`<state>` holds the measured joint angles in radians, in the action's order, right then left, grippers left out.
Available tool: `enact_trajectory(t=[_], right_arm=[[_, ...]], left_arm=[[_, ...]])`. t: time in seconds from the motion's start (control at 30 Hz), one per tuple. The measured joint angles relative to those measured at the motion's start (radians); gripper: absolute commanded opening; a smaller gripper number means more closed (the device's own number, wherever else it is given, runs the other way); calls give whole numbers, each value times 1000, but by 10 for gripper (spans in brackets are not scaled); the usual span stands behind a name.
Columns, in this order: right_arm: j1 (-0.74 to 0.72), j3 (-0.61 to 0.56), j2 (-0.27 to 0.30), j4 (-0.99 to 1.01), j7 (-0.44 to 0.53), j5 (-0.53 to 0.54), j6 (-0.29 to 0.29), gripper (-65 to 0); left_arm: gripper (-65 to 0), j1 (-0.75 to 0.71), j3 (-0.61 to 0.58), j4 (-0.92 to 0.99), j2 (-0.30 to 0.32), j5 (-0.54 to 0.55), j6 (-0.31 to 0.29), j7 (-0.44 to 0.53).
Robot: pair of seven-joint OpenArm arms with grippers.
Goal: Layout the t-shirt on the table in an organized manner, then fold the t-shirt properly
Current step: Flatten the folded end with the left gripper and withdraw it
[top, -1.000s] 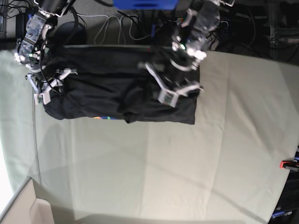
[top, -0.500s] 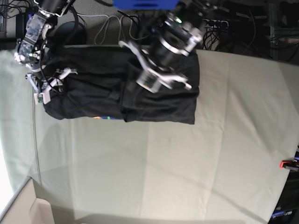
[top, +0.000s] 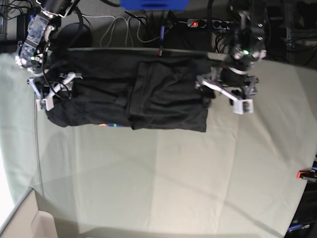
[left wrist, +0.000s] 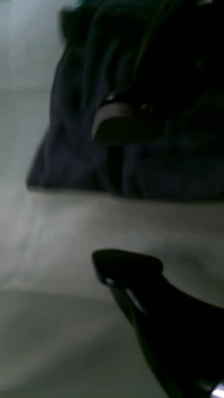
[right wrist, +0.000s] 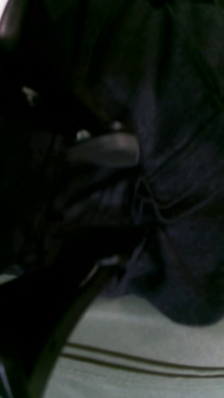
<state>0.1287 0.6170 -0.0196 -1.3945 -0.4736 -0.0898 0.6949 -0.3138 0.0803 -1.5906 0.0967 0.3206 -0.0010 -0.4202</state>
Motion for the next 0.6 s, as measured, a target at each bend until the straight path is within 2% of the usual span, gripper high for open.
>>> enact_trajectory(t=[0.07, 0.27, 0.4, 0.6], right_arm=[[9, 29, -9, -30, -10, -3, 0, -207], [16, 94, -16, -83, -14, -10, 0, -206], [16, 97, -18, -83, -13, -10, 0, -206], [11, 101, -16, 14, 13, -6, -1, -206]], left_arm=[[-147, 11, 18, 35, 4, 24, 5, 1], [-147, 13, 5, 58, 25, 40, -2, 2], [-147, 10, 16, 55, 32, 40, -2, 4], [-147, 9, 16, 45, 66, 39, -2, 4]])
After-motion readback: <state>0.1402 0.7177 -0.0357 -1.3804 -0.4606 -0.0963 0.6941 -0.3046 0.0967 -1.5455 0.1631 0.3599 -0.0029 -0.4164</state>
